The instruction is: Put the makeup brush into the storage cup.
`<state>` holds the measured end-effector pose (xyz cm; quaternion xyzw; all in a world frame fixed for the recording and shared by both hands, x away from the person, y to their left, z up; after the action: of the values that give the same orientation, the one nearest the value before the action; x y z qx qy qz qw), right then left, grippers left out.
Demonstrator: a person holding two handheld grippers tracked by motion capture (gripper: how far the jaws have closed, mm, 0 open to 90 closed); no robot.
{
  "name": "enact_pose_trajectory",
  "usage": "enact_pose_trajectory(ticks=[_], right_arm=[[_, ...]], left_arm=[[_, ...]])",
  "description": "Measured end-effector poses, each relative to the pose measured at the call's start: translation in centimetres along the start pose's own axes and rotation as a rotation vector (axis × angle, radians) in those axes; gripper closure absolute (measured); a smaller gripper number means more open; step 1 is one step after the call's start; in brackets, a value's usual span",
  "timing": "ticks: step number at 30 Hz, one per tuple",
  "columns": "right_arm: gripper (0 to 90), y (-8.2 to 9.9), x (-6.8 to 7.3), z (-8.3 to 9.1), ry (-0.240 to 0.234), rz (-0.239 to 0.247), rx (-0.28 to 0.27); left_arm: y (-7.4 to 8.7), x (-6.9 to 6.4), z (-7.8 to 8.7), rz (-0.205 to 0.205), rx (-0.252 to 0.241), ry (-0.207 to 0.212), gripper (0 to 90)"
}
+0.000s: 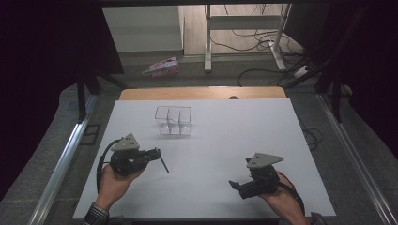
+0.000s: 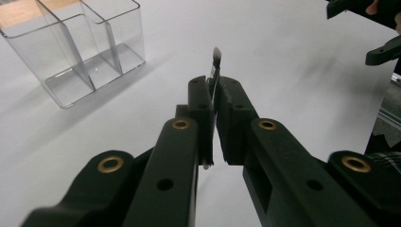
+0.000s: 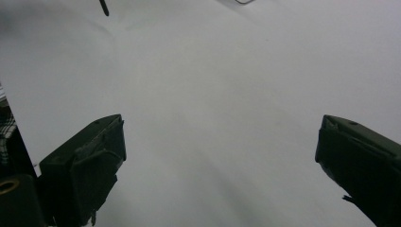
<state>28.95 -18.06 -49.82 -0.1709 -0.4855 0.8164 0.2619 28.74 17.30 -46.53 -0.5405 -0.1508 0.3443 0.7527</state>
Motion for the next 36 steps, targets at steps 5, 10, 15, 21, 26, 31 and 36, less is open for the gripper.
enact_pose_trajectory(ticks=[5, 10, 15, 21, 26, 31, 36], right_arm=[[1.7, 0.5, -0.7, 0.9, 0.029, -0.014, -0.001], [1.1, 1.1, -1.3, 1.9, 0.055, -0.023, 0.0], [0.8, 1.5, -1.5, 2.5, 0.065, -0.031, 0.001], [0.6, 2.0, -1.8, 3.3, 0.087, -0.028, 0.01], [0.4, 2.5, -2.0, 4.0, 0.099, -0.034, 0.017], [0.3, 3.0, -2.1, 4.7, 0.111, -0.042, 0.021], [0.3, 3.5, -2.1, 5.2, 0.12, -0.047, 0.029]], left_arm=[[0.0, 0.3, 0.1, 0.003, -0.001, -0.01, 85.7], [0.0, 0.5, 0.2, 0.004, 0.002, -0.022, 85.6], [-0.1, 0.9, 0.2, 0.005, 0.002, -0.036, 85.7], [-0.3, 1.6, 0.4, 0.007, -0.004, -0.06, 85.6], [-0.3, 2.1, 0.6, 0.013, -0.01, -0.077, 85.7], [-0.6, 2.7, 0.5, 0.013, -0.012, -0.096, 85.7], [-1.0, 3.2, 0.2, 0.015, -0.015, -0.109, 85.6]])
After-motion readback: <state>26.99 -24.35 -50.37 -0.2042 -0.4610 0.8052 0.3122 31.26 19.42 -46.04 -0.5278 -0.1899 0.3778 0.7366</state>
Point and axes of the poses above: each handheld gripper's, and its own axes: z roughly backward along the jaws, y roughly out of its underside, x roughly to its left, the point moved 5 cm from there along -z, roughly forward along the jaws, and after that the axes turned 14 degrees about -x, right-handed, at the moved point
